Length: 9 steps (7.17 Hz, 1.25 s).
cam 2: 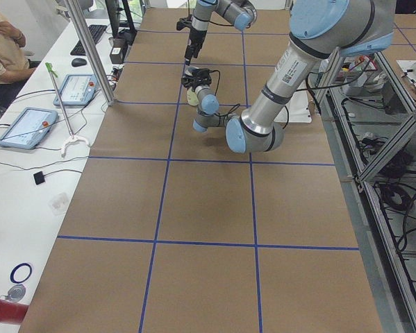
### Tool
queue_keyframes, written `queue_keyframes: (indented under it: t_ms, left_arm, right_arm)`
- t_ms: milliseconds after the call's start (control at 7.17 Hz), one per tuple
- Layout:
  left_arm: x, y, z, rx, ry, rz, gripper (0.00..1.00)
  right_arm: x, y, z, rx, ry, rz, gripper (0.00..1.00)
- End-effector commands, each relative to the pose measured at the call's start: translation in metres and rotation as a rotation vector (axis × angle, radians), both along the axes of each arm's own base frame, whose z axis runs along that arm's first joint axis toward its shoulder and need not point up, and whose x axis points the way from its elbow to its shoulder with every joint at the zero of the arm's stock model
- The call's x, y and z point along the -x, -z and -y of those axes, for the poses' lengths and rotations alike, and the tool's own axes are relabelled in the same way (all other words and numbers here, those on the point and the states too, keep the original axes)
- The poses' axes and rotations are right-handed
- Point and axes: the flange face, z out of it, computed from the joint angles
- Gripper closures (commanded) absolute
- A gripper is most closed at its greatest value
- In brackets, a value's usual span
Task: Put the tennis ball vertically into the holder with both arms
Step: 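Lower the ball into the cup and open the right gripper, then lift the right gripper away from the cup while the left gripper opens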
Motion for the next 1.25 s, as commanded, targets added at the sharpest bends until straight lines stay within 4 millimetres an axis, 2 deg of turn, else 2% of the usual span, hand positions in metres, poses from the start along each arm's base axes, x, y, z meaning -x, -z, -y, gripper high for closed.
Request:
queue_keyframes:
  t_ms: [0,139,279,418,836,1115]
  left_arm:
    - [0.000,0.001,0.000,-0.001,0.000,-0.002,0.01]
    - [0.000,0.001,0.000,-0.001,0.000,-0.002,0.01]
    - [0.002,0.003,0.000,-0.004,0.001,-0.007,0.01]
    - [0.004,0.006,0.000,-0.008,0.003,-0.014,0.01]
    - [0.018,0.025,0.000,-0.030,0.010,-0.058,0.01]
    - [0.029,0.037,0.003,-0.042,0.020,-0.085,0.01]
  right_arm:
    - [-0.003,0.001,-0.001,-0.012,0.011,0.001,0.01]
    - [-0.008,-0.003,0.002,-0.037,0.033,-0.012,0.01]
    - [-0.031,-0.010,0.022,-0.063,0.050,-0.026,0.00]
    - [-0.069,-0.022,0.050,-0.051,0.084,-0.013,0.00]
    - [-0.190,-0.078,0.112,-0.116,0.175,-0.032,0.00]
    - [-0.254,-0.148,0.138,-0.180,0.239,-0.128,0.00]
